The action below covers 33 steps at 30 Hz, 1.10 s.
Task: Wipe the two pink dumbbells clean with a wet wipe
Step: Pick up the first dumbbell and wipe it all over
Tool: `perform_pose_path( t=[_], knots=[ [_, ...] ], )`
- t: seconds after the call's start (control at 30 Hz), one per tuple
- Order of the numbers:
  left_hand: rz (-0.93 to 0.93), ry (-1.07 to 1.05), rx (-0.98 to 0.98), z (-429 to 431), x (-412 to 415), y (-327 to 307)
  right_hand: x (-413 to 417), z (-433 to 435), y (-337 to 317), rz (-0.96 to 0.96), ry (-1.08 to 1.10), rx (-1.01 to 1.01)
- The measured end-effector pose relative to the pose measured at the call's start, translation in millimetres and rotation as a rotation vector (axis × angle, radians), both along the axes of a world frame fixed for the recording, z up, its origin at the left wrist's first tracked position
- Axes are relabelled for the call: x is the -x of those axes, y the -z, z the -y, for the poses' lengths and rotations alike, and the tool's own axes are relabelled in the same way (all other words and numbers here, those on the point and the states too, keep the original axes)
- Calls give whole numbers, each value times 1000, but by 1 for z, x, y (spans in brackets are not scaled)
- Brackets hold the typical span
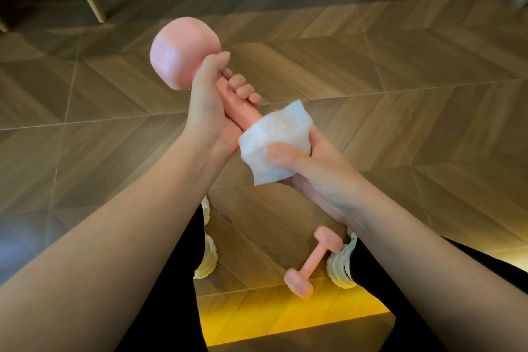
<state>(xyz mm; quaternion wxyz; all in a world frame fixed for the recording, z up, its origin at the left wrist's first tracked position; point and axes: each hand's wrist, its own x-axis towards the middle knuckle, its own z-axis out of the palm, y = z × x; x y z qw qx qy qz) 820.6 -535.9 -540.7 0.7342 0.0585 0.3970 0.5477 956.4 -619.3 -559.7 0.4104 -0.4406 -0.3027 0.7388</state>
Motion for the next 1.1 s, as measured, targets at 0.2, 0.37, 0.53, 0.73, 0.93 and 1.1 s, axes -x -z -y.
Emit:
perform_pose_path(
  t=[0.2,0.37,0.53,0.73,0.93,1.1],
  knots=[
    [1,-28,31,-3,5,2,4,1,1,-123,37,-17],
    [53,-39,29,-7,10,2,5,-1,4,-210,80,38],
    [-11,36,-31,-5,8,1,2,-5,3,-256,42,198],
    [-235,291,-210,2,-5,2,2,-2,2,-92,-39,368],
    [-313,461,-312,12,-16,11,11,-1,12,-7,96,456],
    [-472,446,-321,10,-16,9,13,-1,18,-34,142,491]
  ],
)
